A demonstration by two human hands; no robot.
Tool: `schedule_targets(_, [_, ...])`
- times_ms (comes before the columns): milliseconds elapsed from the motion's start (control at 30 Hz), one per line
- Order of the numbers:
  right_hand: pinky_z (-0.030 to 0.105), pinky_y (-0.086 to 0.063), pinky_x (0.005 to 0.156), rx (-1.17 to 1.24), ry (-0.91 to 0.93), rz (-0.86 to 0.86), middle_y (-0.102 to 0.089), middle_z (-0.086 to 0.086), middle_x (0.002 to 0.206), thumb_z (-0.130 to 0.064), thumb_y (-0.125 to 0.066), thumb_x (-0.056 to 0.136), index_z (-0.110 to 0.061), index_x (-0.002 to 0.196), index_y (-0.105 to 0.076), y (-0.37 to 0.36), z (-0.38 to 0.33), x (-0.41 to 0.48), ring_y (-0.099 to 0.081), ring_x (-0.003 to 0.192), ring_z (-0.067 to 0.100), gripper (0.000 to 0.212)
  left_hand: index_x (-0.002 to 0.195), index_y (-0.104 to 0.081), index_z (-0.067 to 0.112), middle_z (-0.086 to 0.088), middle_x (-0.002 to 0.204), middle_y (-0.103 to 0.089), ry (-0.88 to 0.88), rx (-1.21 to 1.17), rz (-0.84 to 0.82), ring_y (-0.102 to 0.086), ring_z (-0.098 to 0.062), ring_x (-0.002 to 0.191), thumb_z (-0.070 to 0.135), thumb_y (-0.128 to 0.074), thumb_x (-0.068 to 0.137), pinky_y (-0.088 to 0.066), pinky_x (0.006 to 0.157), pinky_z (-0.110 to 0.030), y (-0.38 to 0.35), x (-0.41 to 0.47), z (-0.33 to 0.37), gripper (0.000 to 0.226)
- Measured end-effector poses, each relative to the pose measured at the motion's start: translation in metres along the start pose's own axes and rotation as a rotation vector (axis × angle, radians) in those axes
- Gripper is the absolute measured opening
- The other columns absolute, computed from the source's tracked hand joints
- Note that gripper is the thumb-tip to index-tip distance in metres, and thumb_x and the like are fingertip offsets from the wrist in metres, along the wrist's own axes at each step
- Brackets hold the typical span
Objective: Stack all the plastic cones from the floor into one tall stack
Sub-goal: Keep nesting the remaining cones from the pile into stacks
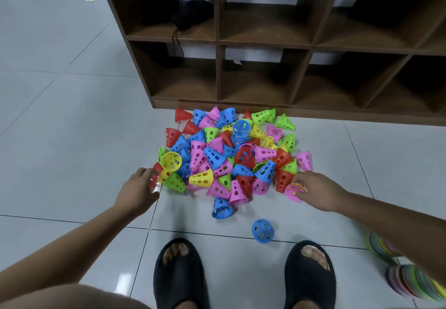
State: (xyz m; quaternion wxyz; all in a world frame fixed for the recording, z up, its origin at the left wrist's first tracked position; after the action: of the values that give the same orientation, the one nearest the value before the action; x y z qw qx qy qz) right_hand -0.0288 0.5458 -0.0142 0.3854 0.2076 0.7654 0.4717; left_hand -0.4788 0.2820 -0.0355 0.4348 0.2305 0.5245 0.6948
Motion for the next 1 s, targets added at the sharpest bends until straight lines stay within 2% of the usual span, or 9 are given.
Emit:
schedule_targets(167, [0.043, -0.051, 0.096, -0.053, -0.083, 0.038, -0.060, 0.004, 0.123, -0.034, -0.078, 0.087, -0.023, 0.126, -0.066, -0.014, 0.037, 0.038, -0.059, 0.117, 0.029, 0.043, 0.129, -0.064, 0.023, -0.007, 0.128, -0.064, 0.079, 0.072, 0.039, -0.064, -0.038, 0.111, 0.027, -0.087, 0.080, -0.056, 0.085, -0.047, -0.016, 0.031, -0.031, 0.055])
schedule_targets(300, [0.049, -0.053, 0.090, -0.207, -0.109, 0.145, -0.063, 0.012, 0.126, -0.026, -0.086, 0.071, -0.016, 0.127, -0.068, -0.023, 0.062, 0.058, -0.062, 0.109, 0.040, 0.060, 0.139, -0.061, 0.019, -0.012, 0.137, -0.062, 0.169, 0.090, 0.035, -0.060, -0.041, 0.123, 0.037, -0.087, 0.082, -0.052, 0.096, -0.055, -0.026, 0.043, -0.050, 0.065])
schedule_targets(400, [0.050, -0.053, 0.087, -0.283, -0.169, 0.137, -0.062, 0.016, 0.128, -0.029, -0.088, 0.069, -0.014, 0.134, -0.065, -0.033, 0.083, 0.070, -0.062, 0.108, 0.043, 0.070, 0.144, -0.058, 0.017, -0.015, 0.141, -0.060, 0.245, 0.091, -0.007, -0.058, -0.043, 0.127, 0.038, -0.083, 0.086, -0.049, 0.100, -0.056, -0.037, 0.048, -0.061, 0.066])
schedule_targets(533, [0.049, -0.055, 0.078, -0.325, -0.231, 0.102, -0.062, 0.019, 0.119, -0.033, -0.085, 0.074, -0.008, 0.132, -0.063, -0.049, 0.098, 0.078, -0.063, 0.098, 0.045, 0.066, 0.139, -0.059, 0.021, -0.011, 0.129, -0.064, 0.312, 0.018, -0.033, -0.065, -0.039, 0.112, 0.064, -0.074, 0.089, -0.056, 0.089, -0.050, -0.054, 0.048, -0.074, 0.067])
schedule_targets(667, [0.046, -0.056, 0.076, -0.325, -0.275, 0.087, -0.060, 0.018, 0.112, -0.040, -0.076, 0.083, -0.007, 0.130, -0.059, -0.061, 0.104, 0.077, -0.063, 0.096, 0.043, 0.059, 0.119, -0.060, 0.029, 0.002, 0.101, -0.066, 0.364, -0.039, -0.056, -0.067, -0.029, 0.094, 0.073, -0.059, 0.091, -0.057, 0.077, -0.042, -0.067, 0.041, -0.074, 0.052])
schedule_targets(767, [0.047, -0.056, 0.083, -0.239, -0.330, 0.106, -0.060, 0.019, 0.115, -0.040, -0.069, 0.090, -0.007, 0.130, -0.056, -0.065, 0.108, 0.073, -0.063, 0.102, 0.044, 0.053, 0.113, -0.058, 0.030, 0.005, 0.090, -0.067, 0.392, -0.079, -0.083, -0.067, -0.024, 0.086, 0.072, -0.058, 0.088, -0.058, 0.073, -0.042, -0.075, 0.030, -0.068, 0.050])
schedule_targets(867, [0.049, -0.055, 0.094, -0.004, -0.412, 0.111, -0.060, 0.022, 0.121, -0.038, -0.070, 0.091, -0.006, 0.135, -0.055, -0.068, 0.111, 0.068, -0.061, 0.110, 0.046, 0.057, 0.107, -0.057, 0.031, 0.007, 0.087, -0.069, 0.401, -0.115, -0.092, -0.067, -0.019, 0.081, 0.079, -0.064, 0.081, -0.058, 0.071, -0.041, -0.073, 0.015, -0.054, 0.055])
schedule_targets(933, [0.047, -0.054, 0.094, 0.188, -0.484, 0.147, -0.061, 0.024, 0.120, -0.035, -0.073, 0.088, -0.005, 0.135, -0.056, -0.061, 0.110, 0.061, -0.062, 0.112, 0.045, 0.058, 0.106, -0.055, 0.031, 0.008, 0.085, -0.070, 0.386, -0.149, -0.088, -0.067, -0.019, 0.079, 0.083, -0.064, 0.080, -0.055, 0.067, -0.039, -0.067, 0.004, -0.035, 0.059])
schedule_targets(1000, [0.043, -0.054, 0.090, 0.343, -0.555, 0.229, -0.066, 0.019, 0.113, -0.041, -0.073, 0.077, -0.009, 0.131, -0.060, -0.049, 0.108, 0.049, -0.065, 0.109, 0.040, 0.064, 0.108, -0.053, 0.030, 0.007, 0.086, -0.072, 0.393, -0.209, -0.072, -0.068, -0.021, 0.079, 0.073, -0.067, 0.077, -0.055, 0.067, -0.040, -0.060, -0.008, -0.019, 0.055])
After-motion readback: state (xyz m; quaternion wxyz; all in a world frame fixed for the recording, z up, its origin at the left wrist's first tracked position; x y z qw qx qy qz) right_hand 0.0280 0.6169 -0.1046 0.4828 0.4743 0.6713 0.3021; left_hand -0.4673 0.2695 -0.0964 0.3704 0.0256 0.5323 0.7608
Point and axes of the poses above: each hand's wrist, its own x-axis towards the middle knuckle, its own y-axis out of the back of the hand, z = x × y, the point moved 8 cm from there along x, towards the middle knuckle
